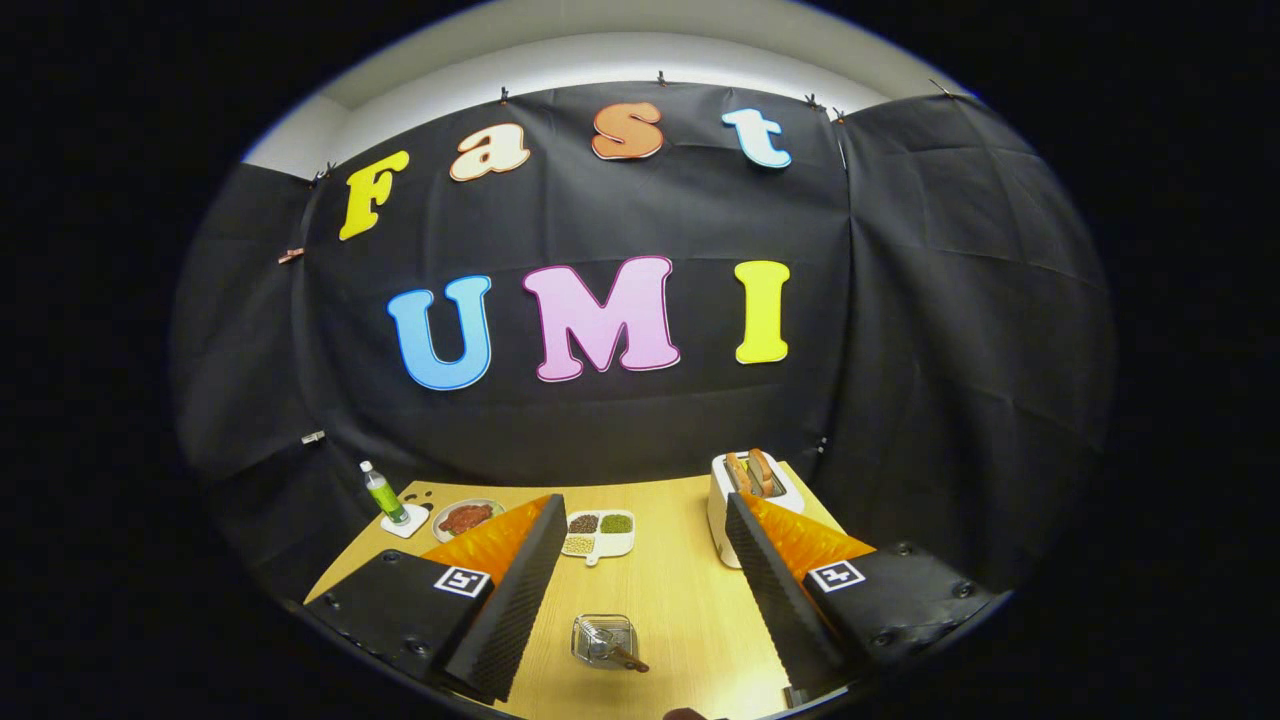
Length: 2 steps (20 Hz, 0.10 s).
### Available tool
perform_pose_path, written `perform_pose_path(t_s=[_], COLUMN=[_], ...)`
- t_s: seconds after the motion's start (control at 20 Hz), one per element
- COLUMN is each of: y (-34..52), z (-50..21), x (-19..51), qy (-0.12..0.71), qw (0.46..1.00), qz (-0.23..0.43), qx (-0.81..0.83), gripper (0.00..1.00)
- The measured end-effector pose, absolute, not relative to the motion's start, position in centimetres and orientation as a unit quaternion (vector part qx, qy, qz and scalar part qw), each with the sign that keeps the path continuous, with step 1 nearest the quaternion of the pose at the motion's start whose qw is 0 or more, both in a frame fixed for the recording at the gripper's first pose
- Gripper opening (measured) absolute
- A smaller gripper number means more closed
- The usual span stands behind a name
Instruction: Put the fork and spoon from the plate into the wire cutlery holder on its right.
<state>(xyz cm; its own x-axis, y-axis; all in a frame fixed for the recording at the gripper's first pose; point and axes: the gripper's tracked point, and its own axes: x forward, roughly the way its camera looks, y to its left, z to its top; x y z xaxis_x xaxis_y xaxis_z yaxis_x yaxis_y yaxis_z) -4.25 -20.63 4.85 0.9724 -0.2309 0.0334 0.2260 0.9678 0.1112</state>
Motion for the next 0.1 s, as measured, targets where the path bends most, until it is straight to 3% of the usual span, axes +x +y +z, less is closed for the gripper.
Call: perform_pose_path(t_s=[0.1], y=[-20.58], z=[5.02], x=[-4.3], qy=[-0.027], qw=[0.992], qz=[-0.111], qx=[0.055], gripper=[0.99])
